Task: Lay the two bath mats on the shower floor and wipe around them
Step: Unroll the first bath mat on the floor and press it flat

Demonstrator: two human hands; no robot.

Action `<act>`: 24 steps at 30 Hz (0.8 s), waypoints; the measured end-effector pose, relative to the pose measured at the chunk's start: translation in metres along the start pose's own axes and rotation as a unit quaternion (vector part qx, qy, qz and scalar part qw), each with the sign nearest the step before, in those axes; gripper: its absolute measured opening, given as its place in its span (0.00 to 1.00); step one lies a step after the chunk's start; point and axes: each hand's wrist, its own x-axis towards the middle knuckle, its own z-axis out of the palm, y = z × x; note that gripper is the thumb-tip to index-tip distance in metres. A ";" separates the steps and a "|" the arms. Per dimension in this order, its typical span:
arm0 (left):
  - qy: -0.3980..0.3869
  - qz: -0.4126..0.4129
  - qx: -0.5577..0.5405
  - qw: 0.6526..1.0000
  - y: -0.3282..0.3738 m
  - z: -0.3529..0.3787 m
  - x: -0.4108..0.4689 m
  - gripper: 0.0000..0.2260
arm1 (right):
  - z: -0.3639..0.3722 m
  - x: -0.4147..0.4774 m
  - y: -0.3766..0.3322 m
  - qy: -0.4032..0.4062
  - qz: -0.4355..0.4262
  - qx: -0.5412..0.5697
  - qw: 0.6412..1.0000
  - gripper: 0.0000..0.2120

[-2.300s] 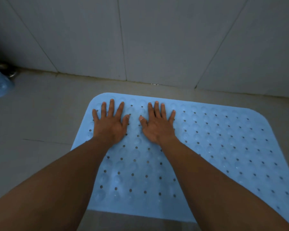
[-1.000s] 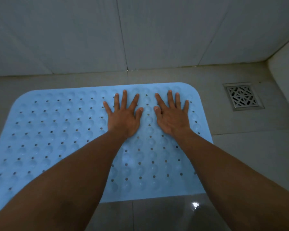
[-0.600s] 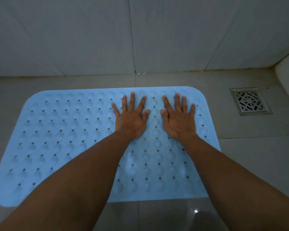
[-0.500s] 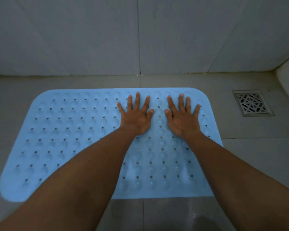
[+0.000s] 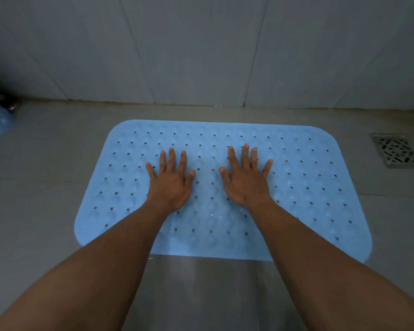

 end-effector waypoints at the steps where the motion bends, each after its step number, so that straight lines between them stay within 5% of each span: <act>1: 0.002 -0.011 0.009 1.000 -0.018 0.001 -0.008 0.28 | 0.004 -0.005 -0.019 -0.002 -0.011 -0.002 1.000 0.31; 8: 0.020 -0.060 0.040 0.997 -0.103 0.001 -0.034 0.32 | 0.047 -0.028 -0.124 -0.018 -0.068 -0.018 0.997 0.31; 24: 0.019 -0.068 0.041 0.997 -0.109 0.009 -0.035 0.31 | 0.060 -0.031 -0.139 0.028 -0.015 -0.018 0.999 0.35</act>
